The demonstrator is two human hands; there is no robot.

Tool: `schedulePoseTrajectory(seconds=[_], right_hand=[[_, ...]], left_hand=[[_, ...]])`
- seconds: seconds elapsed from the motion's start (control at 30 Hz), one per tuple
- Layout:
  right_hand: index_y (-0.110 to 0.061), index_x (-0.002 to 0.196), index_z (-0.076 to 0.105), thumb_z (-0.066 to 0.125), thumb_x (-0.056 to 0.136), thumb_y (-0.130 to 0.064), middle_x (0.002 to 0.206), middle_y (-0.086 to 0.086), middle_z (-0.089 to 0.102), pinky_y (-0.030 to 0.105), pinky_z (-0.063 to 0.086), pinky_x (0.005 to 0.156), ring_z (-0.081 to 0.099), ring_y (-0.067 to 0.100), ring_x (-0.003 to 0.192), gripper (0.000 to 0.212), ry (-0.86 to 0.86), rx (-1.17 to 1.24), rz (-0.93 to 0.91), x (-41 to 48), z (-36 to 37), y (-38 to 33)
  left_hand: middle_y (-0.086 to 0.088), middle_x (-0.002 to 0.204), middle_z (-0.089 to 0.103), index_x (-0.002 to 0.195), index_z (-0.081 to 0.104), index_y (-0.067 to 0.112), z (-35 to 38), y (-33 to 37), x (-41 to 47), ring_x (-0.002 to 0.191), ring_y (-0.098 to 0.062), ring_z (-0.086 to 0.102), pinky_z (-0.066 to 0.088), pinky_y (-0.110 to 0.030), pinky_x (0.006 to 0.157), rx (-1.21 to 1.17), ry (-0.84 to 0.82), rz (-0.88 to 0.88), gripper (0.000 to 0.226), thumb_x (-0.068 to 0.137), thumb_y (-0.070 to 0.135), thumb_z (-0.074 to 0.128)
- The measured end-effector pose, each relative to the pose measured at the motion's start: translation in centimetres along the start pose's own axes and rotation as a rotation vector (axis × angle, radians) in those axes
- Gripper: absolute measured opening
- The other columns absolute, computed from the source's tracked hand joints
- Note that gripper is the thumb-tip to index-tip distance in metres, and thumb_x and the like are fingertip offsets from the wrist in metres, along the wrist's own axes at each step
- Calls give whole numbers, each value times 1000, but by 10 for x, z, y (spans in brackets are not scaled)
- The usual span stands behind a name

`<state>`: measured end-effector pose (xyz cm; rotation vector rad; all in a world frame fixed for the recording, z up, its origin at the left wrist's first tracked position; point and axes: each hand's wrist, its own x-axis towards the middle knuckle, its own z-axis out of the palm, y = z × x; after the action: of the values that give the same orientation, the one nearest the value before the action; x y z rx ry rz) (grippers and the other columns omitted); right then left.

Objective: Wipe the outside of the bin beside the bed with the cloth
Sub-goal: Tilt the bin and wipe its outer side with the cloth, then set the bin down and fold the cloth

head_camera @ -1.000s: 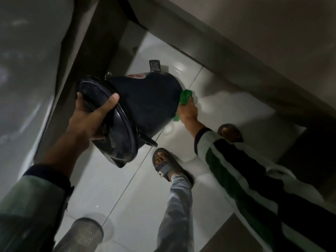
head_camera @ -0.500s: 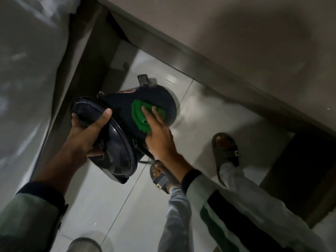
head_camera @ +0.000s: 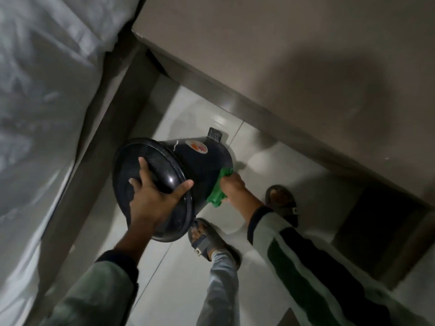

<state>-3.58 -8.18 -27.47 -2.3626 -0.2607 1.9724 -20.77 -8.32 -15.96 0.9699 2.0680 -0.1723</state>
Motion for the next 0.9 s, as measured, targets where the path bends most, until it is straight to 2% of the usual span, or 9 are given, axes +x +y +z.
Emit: schedulePoseTrajectory(seconds=[0.23,0.4,0.47,0.57,0.63,0.7,0.77,0.83,0.9], right_hand=[[-8,121,54,53,87,-7,118,21,52,35,49,87,59,40,101,34,317,-349,-436,-59,-104,0],[-15,101,57,68,79,-16,99,6,66,18,40,68,64,23,88,25,404,-330,-602,-73,-162,6],[-19,96,57,71,74,-18,96,4,64,18,40,64,62,18,84,26,414,-316,-667,-83,-171,7],[-23,100,53,73,67,-14,104,2,57,30,53,66,60,19,88,39,475,-318,-811,-104,-173,3],[-24,105,53,75,64,-12,109,2,53,37,57,70,59,21,92,48,550,-395,-907,-122,-173,-3],[-25,113,53,73,67,-16,112,1,50,34,56,79,57,20,98,51,499,-404,-979,-140,-184,-15],[-23,119,56,66,72,-22,113,0,53,19,52,83,58,15,101,48,364,-245,-1007,-151,-203,-25],[-17,116,62,61,78,-18,109,4,62,13,49,78,62,16,96,38,322,-92,-1016,-157,-229,-37],[-12,108,69,59,84,-9,103,6,68,18,46,78,63,17,94,26,341,-144,-1034,-155,-245,-49]], left_hand=[[-28,162,-25,156,-16,40,81,67,-46,145,-64,-2,18,-65,117,48,-138,27,110,82,70,59],[-24,162,-31,159,-8,36,107,120,-44,145,-62,-16,1,-65,119,-11,-263,-21,95,89,71,46],[-24,166,-18,160,3,31,100,131,-49,149,-57,-8,5,-66,119,-19,-210,-64,88,92,68,45],[-23,143,55,136,53,12,85,149,-71,135,-42,48,38,-51,109,-242,-85,111,56,98,53,48],[-14,115,76,117,69,10,73,172,-93,110,-31,71,55,-42,95,-606,-306,104,50,97,52,52],[-11,101,80,116,71,6,61,200,-106,87,-21,77,63,-32,78,-866,-470,51,45,94,45,63],[-14,92,75,125,62,-2,56,222,-107,71,-19,74,62,-24,62,-964,-412,30,39,92,18,70],[-18,92,70,129,55,-3,58,245,-106,70,-20,67,60,-22,58,-938,-356,50,38,92,-2,64],[-21,99,67,127,58,-3,69,264,-105,73,-21,65,59,-22,59,-888,-349,107,35,92,-5,61]])
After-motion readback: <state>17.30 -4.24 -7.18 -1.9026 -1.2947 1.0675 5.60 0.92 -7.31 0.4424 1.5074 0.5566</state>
